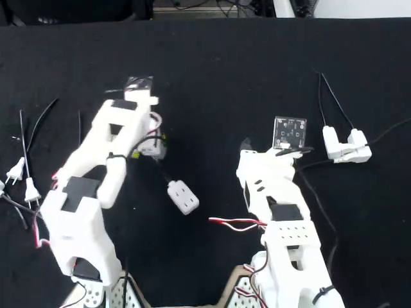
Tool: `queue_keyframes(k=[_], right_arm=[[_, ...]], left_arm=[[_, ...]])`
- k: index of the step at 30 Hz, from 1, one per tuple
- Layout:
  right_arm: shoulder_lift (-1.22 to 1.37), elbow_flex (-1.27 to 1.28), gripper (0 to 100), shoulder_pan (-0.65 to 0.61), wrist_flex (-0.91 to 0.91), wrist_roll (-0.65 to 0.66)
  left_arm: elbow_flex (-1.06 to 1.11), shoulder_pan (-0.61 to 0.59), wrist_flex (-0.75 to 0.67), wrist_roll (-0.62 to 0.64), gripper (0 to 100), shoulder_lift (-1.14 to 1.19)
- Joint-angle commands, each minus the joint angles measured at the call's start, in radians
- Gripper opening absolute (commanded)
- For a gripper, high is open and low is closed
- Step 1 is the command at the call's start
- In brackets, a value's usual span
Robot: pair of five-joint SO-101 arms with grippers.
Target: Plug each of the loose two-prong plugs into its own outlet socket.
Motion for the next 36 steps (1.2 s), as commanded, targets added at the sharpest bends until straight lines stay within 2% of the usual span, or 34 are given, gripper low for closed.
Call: queue_keyframes(k=[1,9,15,18,22,27,36], right_arm=[[-0.033,-0.035,21.9,-0.014,-0.023,-0.008],[-0.033,-0.033,21.9,-0.015,-0.023,-0.008],[-0.033,-0.033,21.9,-0.015,-0.023,-0.008],[-0.035,-0.038,21.9,0.000,-0.023,-0.008],[-0.035,-0.050,21.9,0.078,-0.023,-0.012],[-0.035,-0.048,21.9,0.086,-0.023,-0.009],[-0.035,-0.050,21.9,0.086,-0.023,-0.008]], left_arm=[[0.038,-0.065,0.048,0.006,21,-0.078],[0.203,-0.134,0.054,-0.098,21,-0.301],[0.384,-0.127,0.054,-0.358,21,-0.545],[0.469,-0.077,0.054,-0.509,21,-0.643],[0.604,0.076,0.044,-0.655,21,-0.715],[0.648,0.239,-0.020,-0.634,21,-0.721],[0.642,0.277,-0.296,-0.450,21,-0.671]])
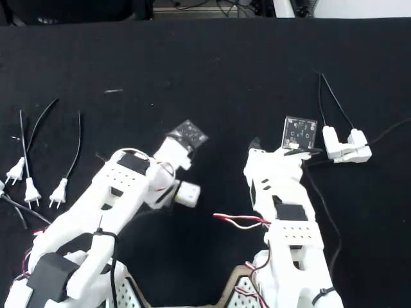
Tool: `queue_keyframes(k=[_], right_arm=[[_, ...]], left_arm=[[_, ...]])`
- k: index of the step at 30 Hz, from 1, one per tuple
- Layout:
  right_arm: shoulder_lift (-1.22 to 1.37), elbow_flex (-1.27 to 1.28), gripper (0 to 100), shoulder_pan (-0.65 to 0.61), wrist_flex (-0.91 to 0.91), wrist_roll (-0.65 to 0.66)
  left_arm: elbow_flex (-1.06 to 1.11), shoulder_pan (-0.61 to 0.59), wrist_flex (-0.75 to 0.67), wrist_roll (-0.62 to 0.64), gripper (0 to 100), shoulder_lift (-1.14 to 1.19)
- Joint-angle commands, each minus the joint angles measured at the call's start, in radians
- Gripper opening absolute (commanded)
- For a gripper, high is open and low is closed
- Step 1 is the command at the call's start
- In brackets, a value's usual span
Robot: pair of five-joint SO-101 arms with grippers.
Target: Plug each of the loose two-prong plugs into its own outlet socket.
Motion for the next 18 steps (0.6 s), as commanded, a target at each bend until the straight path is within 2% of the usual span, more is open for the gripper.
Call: queue_keyframes(k=[1,6,9,16,18], right_arm=[[-0.035,-0.050,21.9,0.018,-0.023,-0.008],[-0.035,-0.050,21.9,0.018,-0.025,-0.008],[-0.035,-0.051,21.9,0.018,-0.025,-0.008],[-0.035,-0.051,21.9,0.018,-0.028,-0.008],[-0.035,-0.051,21.9,0.018,-0.028,-0.008]], left_arm=[[-0.018,0.012,-0.104,0.075,21,0.040],[-0.021,0.007,-0.267,0.153,21,0.192],[-0.036,0.004,-0.292,0.160,21,0.244],[-0.191,0.001,-0.031,0.157,21,0.155],[-0.226,-0.019,0.006,0.157,21,0.126]])
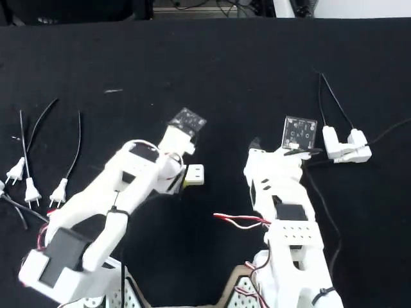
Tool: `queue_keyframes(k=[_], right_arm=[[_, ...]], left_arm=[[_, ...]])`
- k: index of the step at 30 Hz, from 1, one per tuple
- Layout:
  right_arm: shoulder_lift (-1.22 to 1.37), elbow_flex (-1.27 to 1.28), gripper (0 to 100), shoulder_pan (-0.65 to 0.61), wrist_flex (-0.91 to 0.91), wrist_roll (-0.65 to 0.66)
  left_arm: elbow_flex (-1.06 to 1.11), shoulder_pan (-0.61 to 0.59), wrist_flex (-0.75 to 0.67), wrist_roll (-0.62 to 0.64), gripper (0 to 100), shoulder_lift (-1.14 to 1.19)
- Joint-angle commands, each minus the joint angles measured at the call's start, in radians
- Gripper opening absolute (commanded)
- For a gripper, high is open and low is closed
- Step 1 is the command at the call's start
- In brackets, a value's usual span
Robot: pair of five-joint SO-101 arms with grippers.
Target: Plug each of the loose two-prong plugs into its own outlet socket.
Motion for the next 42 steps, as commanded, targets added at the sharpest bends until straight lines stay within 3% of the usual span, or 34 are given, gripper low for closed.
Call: queue_keyframes(k=[1,8,21,29,37,42], right_arm=[[-0.035,-0.051,21.9,0.018,-0.028,-0.008],[-0.035,-0.051,21.9,0.017,-0.026,-0.008],[-0.035,-0.051,21.9,0.017,-0.026,-0.008],[-0.035,-0.045,21.9,-0.026,-0.028,-0.008],[-0.035,-0.047,21.9,-0.029,-0.025,-0.008],[-0.035,-0.045,21.9,-0.029,-0.025,-0.008]], left_arm=[[-0.101,-0.038,0.055,0.011,21,-0.074],[-0.102,-0.188,-0.068,0.020,21,0.023],[-0.120,-0.466,-0.048,0.011,21,0.118],[-0.306,-0.519,0.209,0.011,21,0.118],[-0.582,-0.727,0.440,0.009,21,0.127],[-0.627,-0.835,0.466,-0.163,21,0.129]])
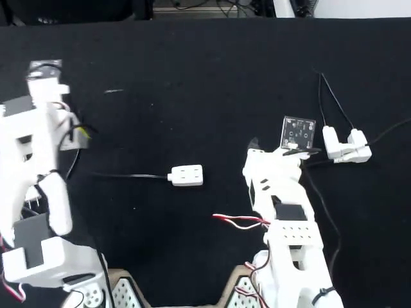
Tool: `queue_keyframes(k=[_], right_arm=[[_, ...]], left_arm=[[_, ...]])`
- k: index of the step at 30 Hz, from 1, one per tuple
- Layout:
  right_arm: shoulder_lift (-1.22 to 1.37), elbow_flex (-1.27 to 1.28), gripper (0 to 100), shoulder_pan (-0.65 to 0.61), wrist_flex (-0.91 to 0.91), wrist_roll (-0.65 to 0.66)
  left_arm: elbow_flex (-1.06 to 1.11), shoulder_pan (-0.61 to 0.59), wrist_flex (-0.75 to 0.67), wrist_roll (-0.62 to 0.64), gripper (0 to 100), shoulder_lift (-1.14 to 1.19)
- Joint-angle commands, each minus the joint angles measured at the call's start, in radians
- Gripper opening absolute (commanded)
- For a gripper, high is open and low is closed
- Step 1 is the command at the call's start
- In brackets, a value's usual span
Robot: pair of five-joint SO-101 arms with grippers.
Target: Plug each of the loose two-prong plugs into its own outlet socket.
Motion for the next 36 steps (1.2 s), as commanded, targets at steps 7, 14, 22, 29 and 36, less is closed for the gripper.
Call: queue_keyframes(k=[7,14,22,29,36], right_arm=[[-0.035,-0.045,21.9,-0.020,-0.023,-0.008],[-0.035,-0.044,21.9,-0.020,-0.023,-0.008],[-0.035,-0.045,21.9,-0.020,-0.023,-0.008],[-0.035,-0.045,21.9,-0.020,-0.023,-0.008],[-0.035,-0.045,21.9,-0.020,-0.023,-0.008]], left_arm=[[-0.111,-0.183,-0.017,-0.178,21,0.107],[-0.240,-0.271,-0.015,-0.178,21,0.302],[-0.320,-0.360,-0.014,-0.178,21,0.422],[-0.328,-0.331,0.170,-0.178,21,0.459],[-0.329,-0.314,0.186,-0.176,21,0.465]])
